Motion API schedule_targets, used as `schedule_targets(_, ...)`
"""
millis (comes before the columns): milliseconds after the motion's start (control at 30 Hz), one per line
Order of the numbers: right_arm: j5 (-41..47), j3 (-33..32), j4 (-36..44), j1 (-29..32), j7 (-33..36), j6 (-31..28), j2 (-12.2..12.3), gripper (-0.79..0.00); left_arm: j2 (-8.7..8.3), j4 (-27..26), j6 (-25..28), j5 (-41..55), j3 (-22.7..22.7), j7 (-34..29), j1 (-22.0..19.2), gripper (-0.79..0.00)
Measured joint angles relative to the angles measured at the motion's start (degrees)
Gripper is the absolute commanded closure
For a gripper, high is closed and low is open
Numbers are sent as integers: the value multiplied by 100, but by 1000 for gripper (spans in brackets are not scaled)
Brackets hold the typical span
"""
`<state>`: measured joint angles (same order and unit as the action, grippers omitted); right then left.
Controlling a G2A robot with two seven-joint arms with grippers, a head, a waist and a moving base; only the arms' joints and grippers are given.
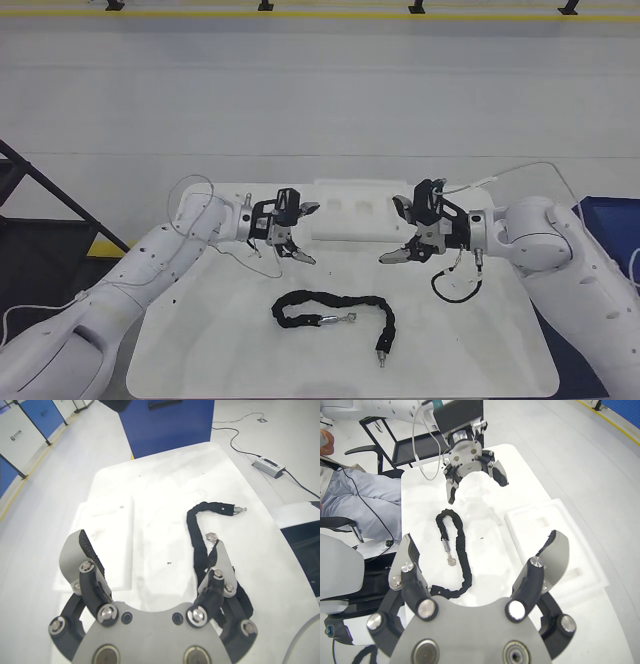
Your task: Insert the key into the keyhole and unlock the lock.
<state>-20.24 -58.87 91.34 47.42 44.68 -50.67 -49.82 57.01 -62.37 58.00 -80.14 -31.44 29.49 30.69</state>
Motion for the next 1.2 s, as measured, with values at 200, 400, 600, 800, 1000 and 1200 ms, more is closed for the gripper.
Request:
schedule_targets(200, 217, 425, -798, -1027, -9, -435, -198, -785, -277, 12, 0, 755, 199, -93, -749, -785)
schedule_targets(400, 480, 897, -1392, -1949, 243, -623, -393, -785, -358, 164, 0, 1949, 657, -233, -1445, -785)
schedule_targets(600, 735, 1291, -1684, -2670, 258, -635, -528, -785, -332, 263, 0, 2733, 1065, -741, -2068, -785)
schedule_targets(800, 595, 1511, -1919, -3170, 156, -731, -563, -785, -373, 262, 0, 3380, 1437, -953, -2471, -785)
schedule_targets(1000, 590, 1507, -1915, -3170, 154, -733, -563, -785, -374, 259, 0, 3447, 1473, -943, -2476, -784)
schedule_targets(1200, 591, 1507, -1915, -3170, 154, -733, -563, -785, -374, 259, 0, 3447, 1473, -943, -2476, -784)
